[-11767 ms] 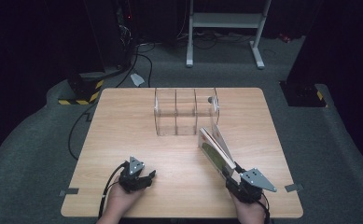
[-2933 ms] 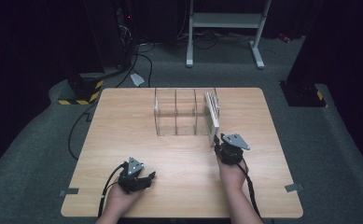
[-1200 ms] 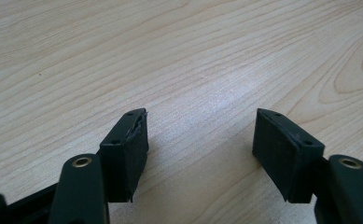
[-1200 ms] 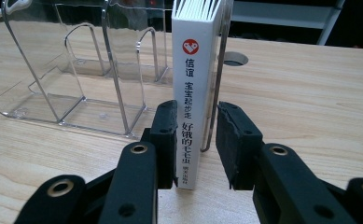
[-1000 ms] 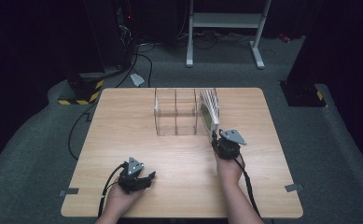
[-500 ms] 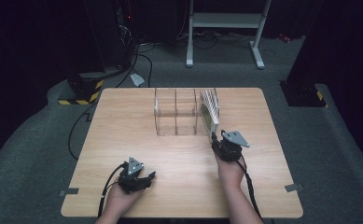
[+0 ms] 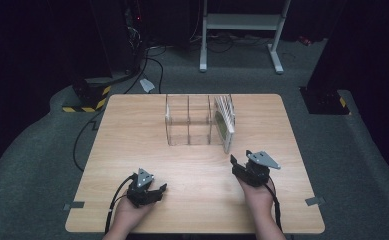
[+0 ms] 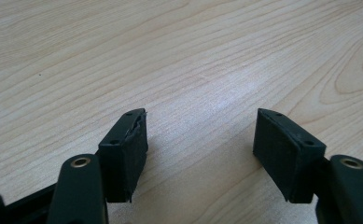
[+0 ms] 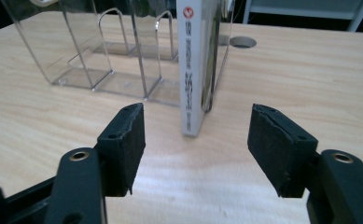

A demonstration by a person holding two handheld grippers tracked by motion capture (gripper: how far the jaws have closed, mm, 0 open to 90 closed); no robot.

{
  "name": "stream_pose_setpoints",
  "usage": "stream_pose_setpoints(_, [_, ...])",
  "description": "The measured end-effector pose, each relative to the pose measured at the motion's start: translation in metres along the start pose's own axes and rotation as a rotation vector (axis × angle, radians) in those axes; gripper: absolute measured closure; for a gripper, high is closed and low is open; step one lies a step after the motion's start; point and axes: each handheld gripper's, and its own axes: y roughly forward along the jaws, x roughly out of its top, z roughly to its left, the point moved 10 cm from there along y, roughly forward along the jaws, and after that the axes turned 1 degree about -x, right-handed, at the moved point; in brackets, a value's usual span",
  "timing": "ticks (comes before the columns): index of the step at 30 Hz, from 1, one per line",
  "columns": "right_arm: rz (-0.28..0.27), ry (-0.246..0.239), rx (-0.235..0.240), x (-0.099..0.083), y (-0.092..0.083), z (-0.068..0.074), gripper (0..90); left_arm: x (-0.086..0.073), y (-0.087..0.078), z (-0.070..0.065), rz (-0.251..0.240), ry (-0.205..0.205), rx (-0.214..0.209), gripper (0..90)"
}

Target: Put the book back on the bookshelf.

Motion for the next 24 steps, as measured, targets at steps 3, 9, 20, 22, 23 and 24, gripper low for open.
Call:
stream_pose_setpoints(3, [0.011,-0.011,0.003,-0.008,-0.010,-0.005,32.4,0.000,0.000,0.000,0.000,0.001,-0.001,34.7])
stream_pose_setpoints(9, [0.070,0.008,-0.002,-0.033,-0.025,-0.023,28.1,0.000,0.000,0.000,0.001,0.001,0.000,34.1])
stream_pose_setpoints(20, [0.225,0.034,-0.128,-0.078,-0.040,-0.070,23.2,0.000,0.000,0.000,0.002,-0.001,0.000,33.3])
stream_pose_setpoints(22, [0.259,0.021,-0.128,-0.084,-0.038,-0.073,20.5,0.000,0.001,0.000,0.003,0.001,0.001,33.1])
stream_pose_setpoints(23, [0.282,0.023,-0.131,-0.088,-0.037,-0.073,19.7,0.000,0.001,0.000,0.003,0.000,0.001,33.1])
stream_pose_setpoints(24, [0.303,0.028,-0.127,-0.091,-0.036,-0.072,18.9,0.000,0.001,0.000,0.003,0.001,0.001,33.1])
